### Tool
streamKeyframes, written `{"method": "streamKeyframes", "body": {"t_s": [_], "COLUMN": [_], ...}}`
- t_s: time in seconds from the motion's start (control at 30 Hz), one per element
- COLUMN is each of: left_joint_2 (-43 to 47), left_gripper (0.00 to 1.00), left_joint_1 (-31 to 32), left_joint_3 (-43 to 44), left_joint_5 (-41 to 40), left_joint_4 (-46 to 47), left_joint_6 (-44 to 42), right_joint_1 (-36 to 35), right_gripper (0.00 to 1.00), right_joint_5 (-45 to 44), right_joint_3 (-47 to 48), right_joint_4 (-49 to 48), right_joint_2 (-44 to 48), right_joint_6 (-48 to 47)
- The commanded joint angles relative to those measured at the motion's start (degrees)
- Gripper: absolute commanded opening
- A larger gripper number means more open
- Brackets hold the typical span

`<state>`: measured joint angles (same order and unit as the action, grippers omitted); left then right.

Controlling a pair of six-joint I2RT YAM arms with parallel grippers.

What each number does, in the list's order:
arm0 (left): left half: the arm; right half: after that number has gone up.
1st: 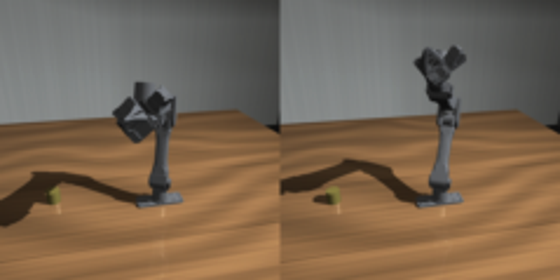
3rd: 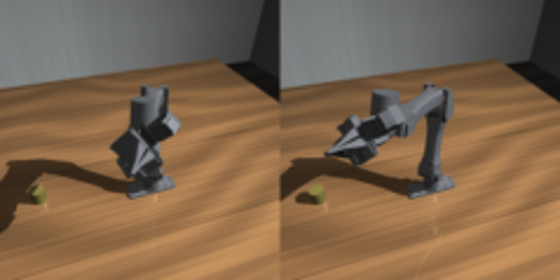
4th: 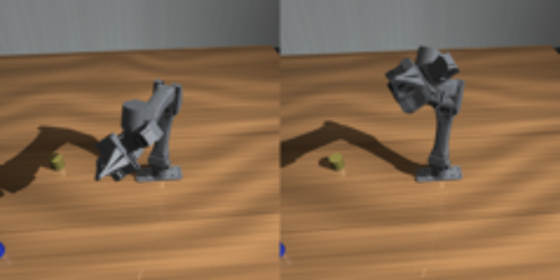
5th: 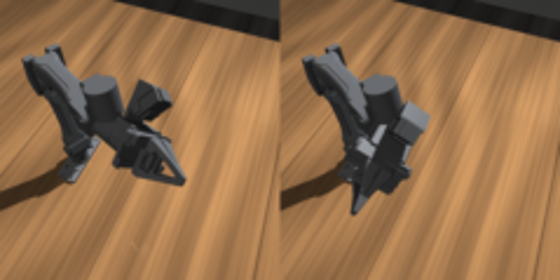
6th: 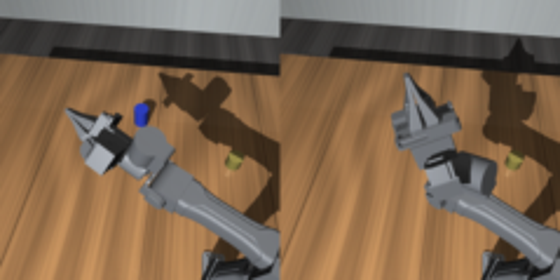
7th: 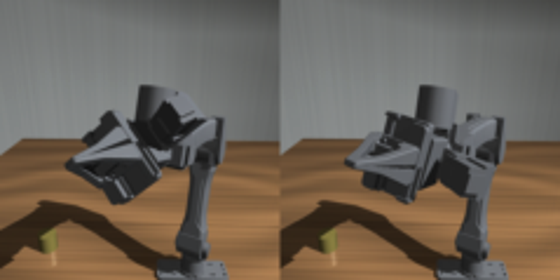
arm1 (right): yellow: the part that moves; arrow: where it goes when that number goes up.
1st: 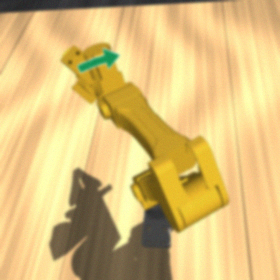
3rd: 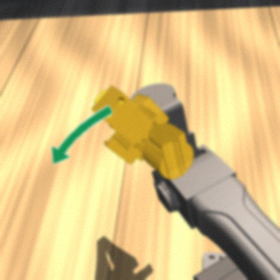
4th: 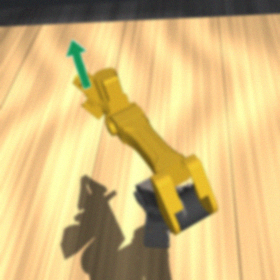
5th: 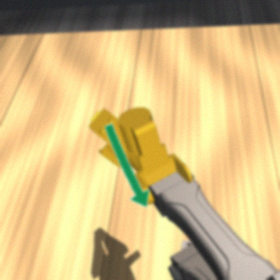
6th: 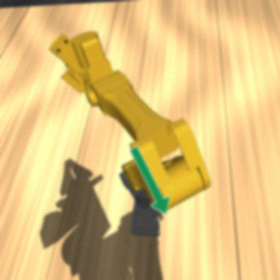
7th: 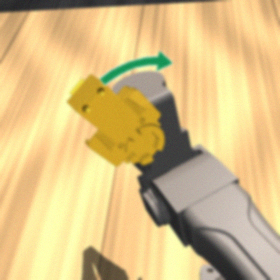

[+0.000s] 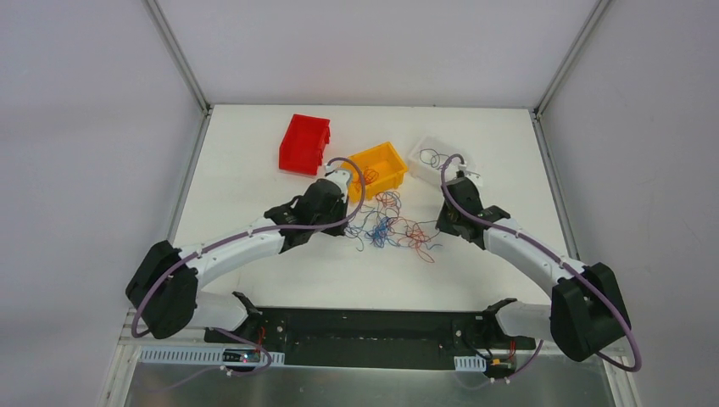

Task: Untangle the cables

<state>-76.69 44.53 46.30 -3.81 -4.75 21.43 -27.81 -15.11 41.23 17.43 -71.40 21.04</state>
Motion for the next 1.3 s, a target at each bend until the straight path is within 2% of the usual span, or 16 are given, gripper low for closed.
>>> {"method": "streamKeyframes", "body": {"t_s": [0.0, 0.1, 0.23, 0.27, 0.3, 0.33, 0.37, 0.4, 0.43, 0.6, 0.8, 0.87, 0.93, 0.97, 1.07, 1.27], "left_joint_2": [5.8, 9.1, 15.3, 16.6, 17.9, 18.7, 18.9, 18.9, 18.6, 18.0, 20.5, 20.6, 20.2, 20.1, 20.2, 22.5], "left_gripper": [0.00, 0.00, 0.00, 0.00, 0.00, 0.00, 0.00, 0.00, 0.00, 0.00, 0.00, 0.00, 0.00, 0.00, 0.00, 0.00], "left_joint_1": [-0.9, -1.3, -1.6, -1.7, -1.7, -1.8, -1.8, -1.7, -1.7, -1.7, -1.6, -1.6, -1.6, -1.6, -1.6, -1.7], "left_joint_3": [-1.4, -1.3, -0.5, -0.5, -0.3, -0.1, 0.4, 1.0, 1.6, 3.1, 2.1, 1.9, 2.2, 2.3, 2.2, 0.5], "left_joint_5": [-6.5, -8.4, -9.8, -9.5, -8.4, -4.9, -0.2, 3.8, 6.7, 9.6, 4.4, 4.2, 4.6, 5.0, 5.9, 4.2], "left_joint_4": [-4.0, -6.5, -9.9, -10.1, -10.0, -9.5, -8.9, -8.7, -8.8, -8.7, -8.8, -8.7, -8.6, -8.7, -8.8, -8.9], "left_joint_6": [-1.1, -1.0, -0.7, -0.9, -1.4, -3.1, -5.2, -6.8, -7.4, -7.2, -6.4, -6.3, -6.0, -5.8, -5.4, -4.8], "right_joint_1": [0.9, 1.5, 1.3, 0.9, 0.5, -0.7, -2.3, -4.1, -5.9, -8.0, -7.1, -4.0, 1.3, 4.2, 11.7, 17.6], "right_gripper": [0.00, 0.00, 0.00, 0.07, 0.24, 0.46, 0.64, 0.76, 0.79, 0.80, 0.82, 0.82, 0.82, 0.82, 0.83, 0.84], "right_joint_5": [-3.9, -5.7, -1.1, 1.8, 5.5, 8.6, 10.2, 10.9, 11.1, 9.7, -7.0, -8.4, -5.2, -0.3, 12.3, 14.3], "right_joint_3": [1.2, 1.7, 2.2, 2.4, 2.4, 2.5, 2.9, 3.5, 4.2, 8.0, 11.5, 15.0, 19.9, 21.7, 21.9, 30.0], "right_joint_4": [2.3, 3.1, 3.2, 2.6, 1.8, 1.1, 0.6, 0.3, 0.1, -0.9, -2.3, -1.6, 1.0, 1.4, -6.3, -9.2], "right_joint_2": [2.2, 3.9, 6.8, 7.3, 7.5, 7.4, 7.0, 6.4, 5.5, 2.3, 2.5, -0.9, -5.8, -7.9, -11.5, -21.8], "right_joint_6": [1.5, 1.9, 0.3, -0.7, -1.9, -3.1, -3.8, -4.5, -5.0, -3.9, -0.9, -1.2, 0.3, 1.3, 4.3, 4.8]}}
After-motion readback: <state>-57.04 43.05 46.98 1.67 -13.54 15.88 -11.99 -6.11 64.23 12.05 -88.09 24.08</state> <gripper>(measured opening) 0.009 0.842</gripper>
